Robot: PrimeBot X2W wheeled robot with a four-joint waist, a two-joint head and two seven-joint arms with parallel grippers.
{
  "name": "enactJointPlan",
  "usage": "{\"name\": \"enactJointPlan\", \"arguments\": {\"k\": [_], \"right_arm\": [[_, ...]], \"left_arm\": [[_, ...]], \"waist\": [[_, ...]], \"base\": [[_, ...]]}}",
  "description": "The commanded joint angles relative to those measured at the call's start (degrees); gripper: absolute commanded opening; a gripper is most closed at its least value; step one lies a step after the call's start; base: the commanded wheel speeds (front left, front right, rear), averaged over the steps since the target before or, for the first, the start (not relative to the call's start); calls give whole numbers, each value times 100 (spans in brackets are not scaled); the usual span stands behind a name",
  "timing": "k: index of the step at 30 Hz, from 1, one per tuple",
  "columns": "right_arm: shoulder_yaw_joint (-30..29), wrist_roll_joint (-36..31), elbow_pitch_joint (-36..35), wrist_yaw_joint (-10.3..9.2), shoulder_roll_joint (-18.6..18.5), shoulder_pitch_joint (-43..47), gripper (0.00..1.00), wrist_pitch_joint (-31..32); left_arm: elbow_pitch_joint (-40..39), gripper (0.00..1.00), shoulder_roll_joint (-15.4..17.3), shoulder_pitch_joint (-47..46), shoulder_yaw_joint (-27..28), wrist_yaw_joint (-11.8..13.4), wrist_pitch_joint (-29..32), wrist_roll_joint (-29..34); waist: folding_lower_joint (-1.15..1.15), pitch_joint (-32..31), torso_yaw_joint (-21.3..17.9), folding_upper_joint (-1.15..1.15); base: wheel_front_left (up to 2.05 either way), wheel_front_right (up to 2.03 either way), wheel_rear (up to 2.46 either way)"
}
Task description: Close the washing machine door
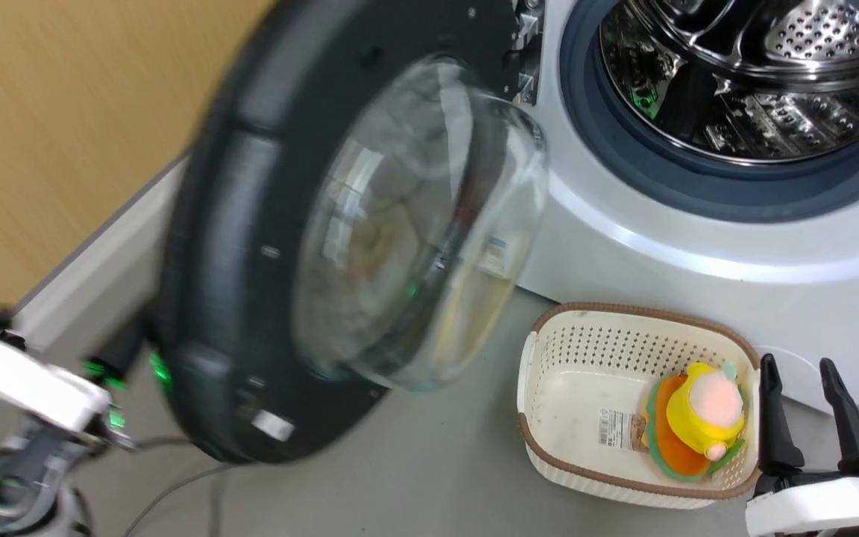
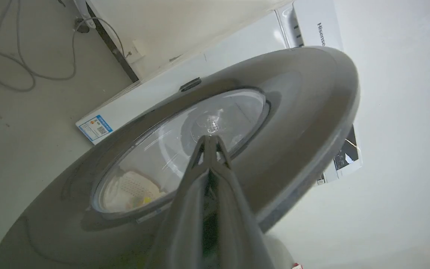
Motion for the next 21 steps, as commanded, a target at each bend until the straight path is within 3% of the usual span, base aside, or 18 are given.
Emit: {"name": "enactJointPlan", "arguments": {"k": [1,11,21], "right_arm": [[5,38,34,5,22,104,100,-25],[69,94,44,5,22,89,100,-25],[25,108,29,5,22,28,100,-25]], "left_arm": [[-360,0,-52,328,-595,-26,158,40],[-1084,0,-30,567,-1876,-26,141,31],[-1391,0,20,571,-3054,-26,-280,95]], "waist": [[0,-74,15,0],[0,-159,-322,0],[0,-53,-1070,0]], "base": [[0,0,0],[0,0,0],[0,0,0]]}}
